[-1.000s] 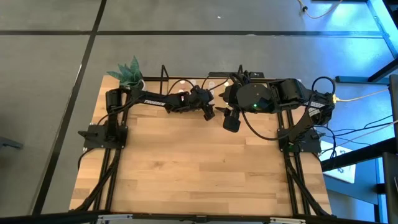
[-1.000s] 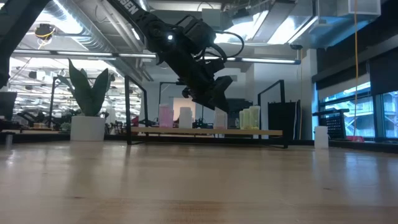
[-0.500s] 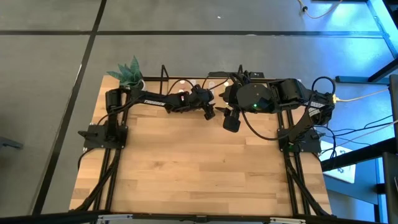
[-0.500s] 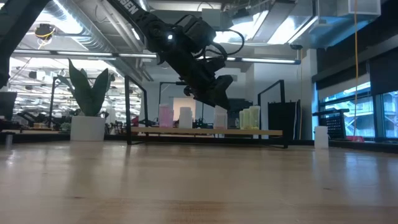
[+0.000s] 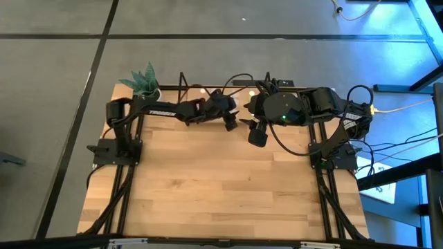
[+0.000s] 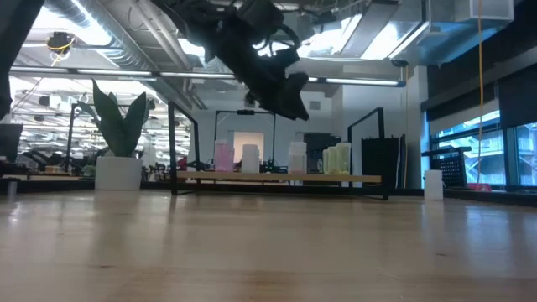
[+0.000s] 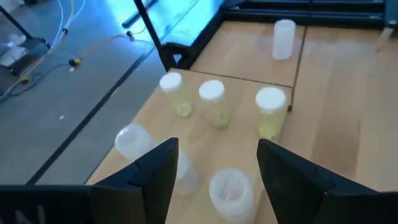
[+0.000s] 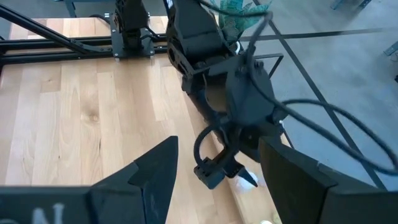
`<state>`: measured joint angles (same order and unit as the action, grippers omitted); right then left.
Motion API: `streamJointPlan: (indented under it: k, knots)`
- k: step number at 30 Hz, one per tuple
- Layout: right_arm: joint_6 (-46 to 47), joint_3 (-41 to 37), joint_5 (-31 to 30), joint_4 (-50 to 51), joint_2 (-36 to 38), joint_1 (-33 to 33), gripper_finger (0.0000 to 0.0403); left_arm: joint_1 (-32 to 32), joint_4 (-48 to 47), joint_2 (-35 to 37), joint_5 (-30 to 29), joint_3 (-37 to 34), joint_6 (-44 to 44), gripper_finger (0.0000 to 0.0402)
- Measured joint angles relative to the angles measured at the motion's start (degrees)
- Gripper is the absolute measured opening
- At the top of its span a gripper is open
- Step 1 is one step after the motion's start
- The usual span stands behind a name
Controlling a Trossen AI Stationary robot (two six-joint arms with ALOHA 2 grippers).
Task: Pick and place medicine bottles onto shelf by color
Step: Put the white pill bottle on the shelf aligned with the other white pill bottles
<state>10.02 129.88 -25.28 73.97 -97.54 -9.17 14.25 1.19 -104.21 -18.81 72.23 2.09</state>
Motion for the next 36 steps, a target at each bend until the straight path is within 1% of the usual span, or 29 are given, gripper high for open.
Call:
streamJointPlan:
  k: [8, 15, 18, 21, 24, 29, 34, 36]
  knots:
    - [0.0, 0.0, 0.0, -0.4, 0.0, 0.0, 0.0224, -0.6, -13.5, 9.0, -0.1, 0.0, 1.3, 0.0210]
    - [0.0, 0.0, 0.0, -0.5, 0.0, 0.0, 0.0224, -0.6, -26.7, 17.1, -0.1, 0.0, -1.4, 0.0209]
    - [0.0, 0.0, 0.0, -0.5, 0.0, 0.0, 0.0224, -0.6, -30.2, 20.0, -0.3, 0.0, -1.6, 0.0209]
    - [0.0, 0.0, 0.0, -0.5, 0.0, 0.0, 0.0224, -0.6, -32.3, 22.5, -0.9, 0.0, -1.9, 0.0209]
    - [-0.3, 0.0, -0.1, -0.7, 0.0, 0.0, 0.0224, -0.6, -34.7, 25.0, -1.6, 0.0, -3.9, 0.0209]
    - [-8.9, 0.0, -0.4, -4.1, 0.0, 0.1, 0.0224, -1.1, -39.0, 27.5, -1.8, 0.0, -6.2, 0.0209]
    - [-7.7, 0.0, 0.4, -8.6, 0.0, 0.1, 0.0224, -2.3, -40.3, 29.1, -1.9, 0.0, -6.6, 0.0209]
    - [-7.8, 0.0, 1.5, -8.5, 0.0, 0.1, 0.0224, -2.8, -40.2, 29.5, -2.3, 0.0, -6.7, 0.0209]
